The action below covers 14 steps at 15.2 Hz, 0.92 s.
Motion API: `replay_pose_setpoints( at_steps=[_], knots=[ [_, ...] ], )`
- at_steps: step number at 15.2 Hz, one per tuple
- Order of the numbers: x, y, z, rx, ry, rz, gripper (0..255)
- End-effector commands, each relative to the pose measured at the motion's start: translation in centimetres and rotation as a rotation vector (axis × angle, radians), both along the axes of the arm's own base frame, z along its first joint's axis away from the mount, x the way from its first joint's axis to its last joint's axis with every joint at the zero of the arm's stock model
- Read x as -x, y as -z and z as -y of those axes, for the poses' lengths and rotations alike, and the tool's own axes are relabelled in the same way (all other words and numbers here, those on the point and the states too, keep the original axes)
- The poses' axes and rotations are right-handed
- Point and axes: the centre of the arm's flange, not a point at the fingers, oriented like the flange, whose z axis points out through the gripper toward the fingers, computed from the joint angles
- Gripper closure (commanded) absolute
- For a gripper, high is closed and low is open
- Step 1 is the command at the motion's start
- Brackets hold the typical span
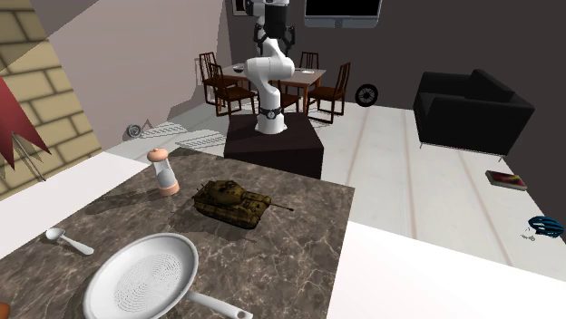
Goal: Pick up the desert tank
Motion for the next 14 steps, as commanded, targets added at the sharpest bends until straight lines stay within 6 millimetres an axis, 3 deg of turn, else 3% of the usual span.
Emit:
replay_pose_setpoints(
  at_steps=[1, 14],
  knots=[
    [0.0, 0.0, 0.0, 0.0, 0.0, 0.0, 0],
    [-11.2, 10.3, 7.6, 0.051, -0.371, -0.078, 0]
  ],
)
